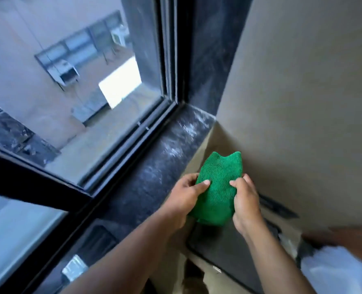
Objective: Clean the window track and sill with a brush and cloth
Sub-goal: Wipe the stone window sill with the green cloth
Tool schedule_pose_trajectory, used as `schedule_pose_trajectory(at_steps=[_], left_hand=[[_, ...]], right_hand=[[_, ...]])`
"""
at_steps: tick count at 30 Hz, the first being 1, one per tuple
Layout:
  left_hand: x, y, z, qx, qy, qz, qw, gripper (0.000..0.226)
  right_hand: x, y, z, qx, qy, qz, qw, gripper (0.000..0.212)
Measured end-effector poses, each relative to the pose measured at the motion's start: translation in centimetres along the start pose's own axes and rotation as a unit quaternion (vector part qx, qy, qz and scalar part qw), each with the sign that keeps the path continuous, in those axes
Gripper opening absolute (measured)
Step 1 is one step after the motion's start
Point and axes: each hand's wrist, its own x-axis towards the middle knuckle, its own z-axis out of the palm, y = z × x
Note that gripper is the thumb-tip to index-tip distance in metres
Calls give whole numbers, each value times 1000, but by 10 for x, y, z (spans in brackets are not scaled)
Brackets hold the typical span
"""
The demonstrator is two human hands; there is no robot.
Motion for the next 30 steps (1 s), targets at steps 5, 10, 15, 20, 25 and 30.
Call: schedule_pose_trajectory(at_steps=[5,10,15,20,25,30], left_hand=[[3,94,5,85,70,199,974,41],[28,130,-3,269,143,239,922,58],[8,101,-28,414,201,224,859,34],[-46,27,-61,540,266,273,750,52],[-63,0,-81,681,246,187,664,77],[-69,-23,-102,704,252,156,646,92]], right_hand=[[40,-74,63,-38,6,-106,994,6],[91,-97,106,-274,58,-162,946,14],[87,-59,127,-494,58,-351,793,66],[105,-35,149,-638,-89,-344,683,93],[123,-32,157,-688,-85,-339,636,71],[134,-46,147,-658,-120,-335,664,71]])
